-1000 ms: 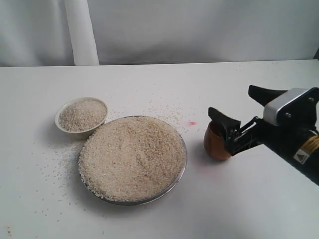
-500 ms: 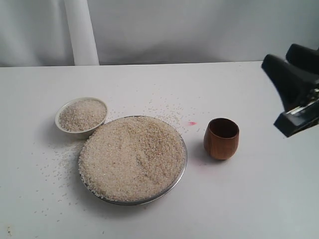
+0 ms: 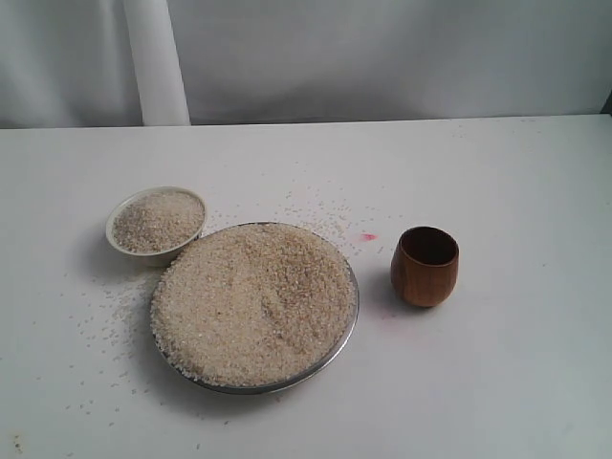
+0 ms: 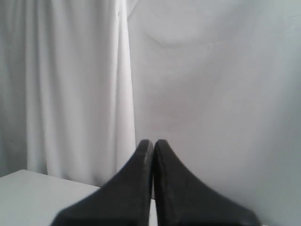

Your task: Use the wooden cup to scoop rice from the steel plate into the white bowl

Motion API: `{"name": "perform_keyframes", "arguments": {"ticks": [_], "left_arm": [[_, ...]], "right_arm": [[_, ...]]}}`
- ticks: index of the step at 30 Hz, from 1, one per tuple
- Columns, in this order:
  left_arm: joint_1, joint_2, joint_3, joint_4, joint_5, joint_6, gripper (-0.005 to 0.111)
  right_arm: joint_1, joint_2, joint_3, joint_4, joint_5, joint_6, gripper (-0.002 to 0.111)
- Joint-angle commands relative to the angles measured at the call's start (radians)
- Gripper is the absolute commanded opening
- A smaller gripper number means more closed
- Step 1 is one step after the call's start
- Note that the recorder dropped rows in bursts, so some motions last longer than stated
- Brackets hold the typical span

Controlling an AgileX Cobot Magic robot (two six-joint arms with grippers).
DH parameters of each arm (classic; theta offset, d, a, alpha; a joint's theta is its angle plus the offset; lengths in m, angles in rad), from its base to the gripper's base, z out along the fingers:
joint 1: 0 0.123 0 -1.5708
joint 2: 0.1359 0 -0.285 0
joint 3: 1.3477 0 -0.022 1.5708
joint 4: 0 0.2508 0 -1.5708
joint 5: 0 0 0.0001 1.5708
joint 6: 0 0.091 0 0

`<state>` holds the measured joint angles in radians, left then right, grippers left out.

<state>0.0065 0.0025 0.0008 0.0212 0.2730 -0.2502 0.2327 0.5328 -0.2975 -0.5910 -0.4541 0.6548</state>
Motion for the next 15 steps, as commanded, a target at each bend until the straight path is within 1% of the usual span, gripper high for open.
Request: {"name": "perform_keyframes", "arguments": {"ticks": [1,9,15], "left_arm": [[-0.006,-0.003,-0.001,-0.003,-0.007,-0.004,0.0],[-0.006,-0.003,-0.001,-0.003,-0.007,-0.004,0.0],[-0.006,-0.003,-0.001,-0.003,-0.007,-0.004,0.0]], "right_arm": [[-0.003,-0.06,0.009,-0.03,0.014,0.032,0.0],[-0.003,-0.074,0.009,-0.034,0.014,0.029,0.0],[-0.003,-0.074,0.009,-0.031,0.038,-0.057,0.0]]}}
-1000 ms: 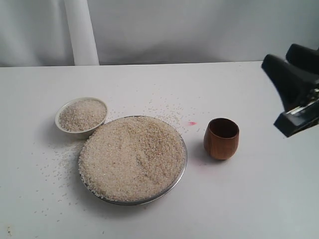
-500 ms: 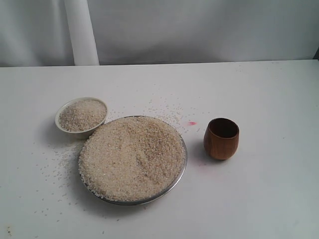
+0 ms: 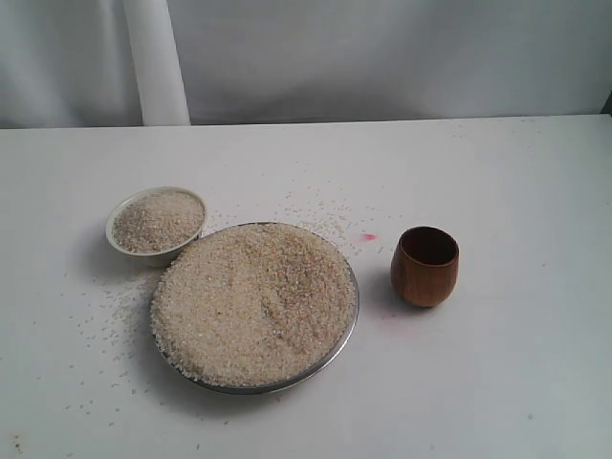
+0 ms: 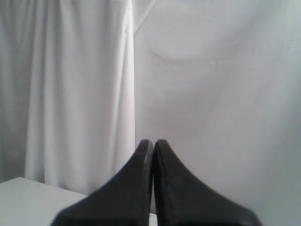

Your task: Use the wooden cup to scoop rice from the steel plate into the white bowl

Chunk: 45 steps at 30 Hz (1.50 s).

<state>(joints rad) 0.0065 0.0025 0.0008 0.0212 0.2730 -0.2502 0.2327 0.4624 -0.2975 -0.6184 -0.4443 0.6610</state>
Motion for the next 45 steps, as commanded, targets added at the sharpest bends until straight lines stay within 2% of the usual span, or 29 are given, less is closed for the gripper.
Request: {"name": "perform_keyframes", "arguments": {"ticks": [1,5,11,14,22,28,45], "left_arm": [[-0.006,-0.003,-0.001,-0.003,-0.007,-0.004,0.0],[-0.006,-0.003,-0.001,-0.003,-0.007,-0.004,0.0],[-0.006,-0.003,-0.001,-0.003,-0.007,-0.004,0.0],[-0.006,-0.003,-0.001,-0.003,-0.007,-0.004,0.0],[-0.006,-0.003,-0.001,-0.003,-0.007,-0.004,0.0],[-0.006,-0.003,-0.001,-0.003,-0.007,-0.004,0.0],[-0.006,-0.003,-0.001,-0.003,-0.007,-0.004,0.0]], "right_arm": [[-0.003,-0.004,0.009,0.001,0.047,-0.081,0.0],[-0.003,-0.004,0.009,0.079,0.161,-0.201,0.0],[-0.014,-0.069,0.009,0.52,0.306,-0.614,0.0],[-0.045,-0.138,0.009,0.618,0.366,-0.758,0.0],[-0.198,-0.264,0.009,0.553,0.601,-0.75,0.0],[-0.272,-0.344,0.012,0.507,0.737,-0.652,0.0],[-0.293,-0.462,0.285,0.524,0.676,-0.65,0.0]]}}
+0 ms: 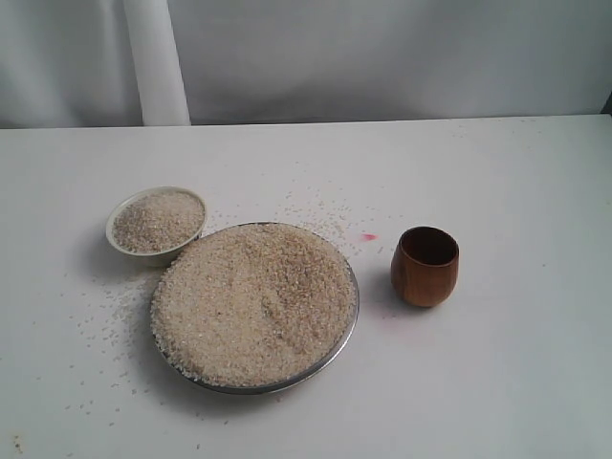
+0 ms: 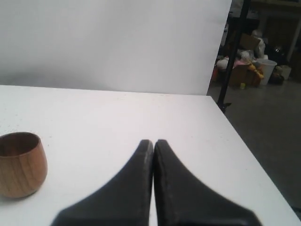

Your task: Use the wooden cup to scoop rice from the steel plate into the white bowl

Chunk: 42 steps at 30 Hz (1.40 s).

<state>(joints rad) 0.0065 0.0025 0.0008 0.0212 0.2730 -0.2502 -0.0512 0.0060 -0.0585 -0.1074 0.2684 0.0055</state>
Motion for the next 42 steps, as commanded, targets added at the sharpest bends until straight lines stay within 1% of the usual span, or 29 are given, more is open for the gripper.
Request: {"name": "perform_keyframes", "arguments": {"ticks": [1,2,5,7,9,10,12,42], "left_arm": [[-0.006,-0.003,-0.001,-0.003,-0.007,-0.004,0.0],[-0.006,-0.003,-0.001,-0.003,-0.007,-0.004,0.0],[-0.006,-0.003,-0.001,-0.003,-0.007,-0.004,0.0],[-0.006,-0.003,-0.001,-0.003,-0.007,-0.004,0.0],[-0.006,-0.003,-0.001,-0.003,-0.007,-0.004,0.0],[-0.006,-0.003,-0.001,-0.003,-0.007,-0.004,0.0],[-0.006,-0.003,-0.001,-0.003,-0.007,-0.004,0.0],[-0.006,-0.003,-0.001,-0.003,-0.007,-0.004,0.0]], "right_arm": [[-0.009,-0.006,0.059,0.013,-0.041,0.005,0.0],[-0.009,-0.006,0.059,0.015,-0.047,0.005,0.0],[-0.009,-0.006,0.059,0.018,0.043,0.006,0.0],[-0.009,-0.006,0.059,0.018,0.056,0.008,0.0],[-0.009,-0.006,0.059,0.018,0.058,0.031,0.0],[-0.009,-0.006,0.059,0.021,0.065,0.072,0.0],[-0.009,-0.006,0.059,0.031,0.064,0.111,0.0],[-0.009,-0.006,0.059,0.033,0.064,0.111,0.0]]}}
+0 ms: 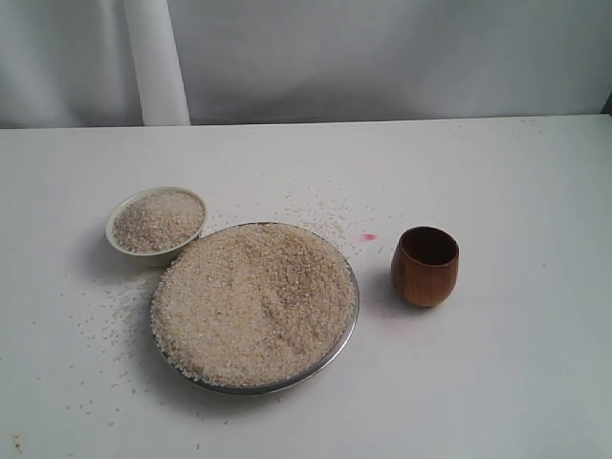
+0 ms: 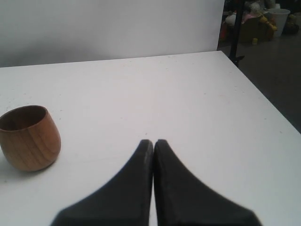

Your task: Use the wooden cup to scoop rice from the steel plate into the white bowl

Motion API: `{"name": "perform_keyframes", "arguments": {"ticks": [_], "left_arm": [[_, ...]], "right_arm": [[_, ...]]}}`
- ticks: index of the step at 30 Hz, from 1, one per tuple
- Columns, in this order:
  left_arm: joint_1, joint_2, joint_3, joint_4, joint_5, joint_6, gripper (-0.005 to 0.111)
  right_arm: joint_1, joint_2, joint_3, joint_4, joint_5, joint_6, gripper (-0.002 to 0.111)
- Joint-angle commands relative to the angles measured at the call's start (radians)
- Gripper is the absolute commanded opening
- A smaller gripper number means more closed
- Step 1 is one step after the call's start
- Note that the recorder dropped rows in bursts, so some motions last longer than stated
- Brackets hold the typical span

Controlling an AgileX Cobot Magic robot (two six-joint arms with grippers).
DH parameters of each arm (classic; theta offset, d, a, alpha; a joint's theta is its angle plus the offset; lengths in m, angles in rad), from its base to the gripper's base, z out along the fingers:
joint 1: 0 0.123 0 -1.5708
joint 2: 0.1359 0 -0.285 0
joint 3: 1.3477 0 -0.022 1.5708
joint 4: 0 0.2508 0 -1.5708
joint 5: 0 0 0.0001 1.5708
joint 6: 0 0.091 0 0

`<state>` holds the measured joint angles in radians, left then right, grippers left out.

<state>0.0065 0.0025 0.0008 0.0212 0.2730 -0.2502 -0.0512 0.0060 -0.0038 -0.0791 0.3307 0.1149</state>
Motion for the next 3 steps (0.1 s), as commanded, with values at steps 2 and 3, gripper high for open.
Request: {"name": "perform_keyframes", "arguments": {"ticks": [2,3], "left_arm": [[-0.006,-0.003,-0.001,-0.003,-0.007,-0.004,0.0],[-0.006,-0.003,-0.001,-0.003,-0.007,-0.004,0.0]], "right_arm": [[-0.009,-0.006,0.004,0.004,0.002,0.002,0.0],[-0.009,-0.006,0.004,0.004,0.002,0.002,0.0]]}}
